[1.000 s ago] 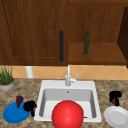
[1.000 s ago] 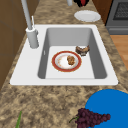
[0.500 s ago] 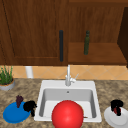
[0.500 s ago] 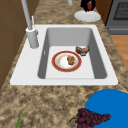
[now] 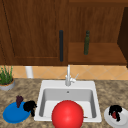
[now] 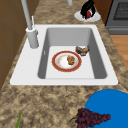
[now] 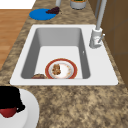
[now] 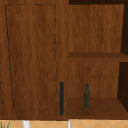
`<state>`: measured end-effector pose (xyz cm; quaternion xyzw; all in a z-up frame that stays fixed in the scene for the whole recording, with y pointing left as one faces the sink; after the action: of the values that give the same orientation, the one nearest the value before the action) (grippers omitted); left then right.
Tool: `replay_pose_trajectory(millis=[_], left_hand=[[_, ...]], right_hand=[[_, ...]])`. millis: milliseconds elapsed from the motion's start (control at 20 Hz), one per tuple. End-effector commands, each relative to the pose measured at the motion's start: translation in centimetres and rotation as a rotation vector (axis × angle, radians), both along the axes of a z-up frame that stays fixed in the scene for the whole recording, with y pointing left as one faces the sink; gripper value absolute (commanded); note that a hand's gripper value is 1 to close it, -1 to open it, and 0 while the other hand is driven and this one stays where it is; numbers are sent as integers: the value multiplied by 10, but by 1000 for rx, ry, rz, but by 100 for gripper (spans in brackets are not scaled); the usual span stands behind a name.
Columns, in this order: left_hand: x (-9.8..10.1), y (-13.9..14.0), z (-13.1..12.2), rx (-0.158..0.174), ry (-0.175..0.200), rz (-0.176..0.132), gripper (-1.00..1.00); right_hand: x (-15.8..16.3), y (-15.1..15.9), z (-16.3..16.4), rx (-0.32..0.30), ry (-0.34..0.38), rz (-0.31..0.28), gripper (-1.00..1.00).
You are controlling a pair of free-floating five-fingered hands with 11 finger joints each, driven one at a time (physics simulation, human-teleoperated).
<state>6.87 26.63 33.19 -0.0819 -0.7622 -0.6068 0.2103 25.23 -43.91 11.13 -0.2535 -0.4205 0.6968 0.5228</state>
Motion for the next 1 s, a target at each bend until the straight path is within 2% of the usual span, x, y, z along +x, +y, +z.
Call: replay_pose_trajectory(millis=[0,50,100,200,250,300,450,550,600,700,850,950], left_hand=[[0,0,0,0,0,0,0],[0,0,0,0,0,0,0],[0,0,0,0,0,0,0],[0,0,0,0,0,0,0],[0,0,0,0,0,0,0],[0,0,0,0,0,0,0],[0,0,0,0,0,0,0],[0,0,0,0,0,0,0],[0,0,0,0,0,0,0],[0,0,0,0,0,0,0],[0,0,0,0,0,0,0],[0,0,0,0,0,0,0]], right_hand=[[0,0,-6,-17,18,0,-100],[-1,-1,-1,-4,30,-3,-100],[0,-2,4,-7,56,-20,-100],[3,0,28,-15,118,-6,-100],[-4,-1,36,-20,136,-20,-100],[-5,3,43,-23,141,-43,-100],[-11,-3,58,-26,154,-59,-100],[-15,1,64,-39,158,-39,-100],[-10,3,75,-44,173,-14,-100],[-17,5,94,-64,159,15,-100],[-19,16,117,-66,163,-20,-100],[-19,9,132,-61,150,-119,-100]])
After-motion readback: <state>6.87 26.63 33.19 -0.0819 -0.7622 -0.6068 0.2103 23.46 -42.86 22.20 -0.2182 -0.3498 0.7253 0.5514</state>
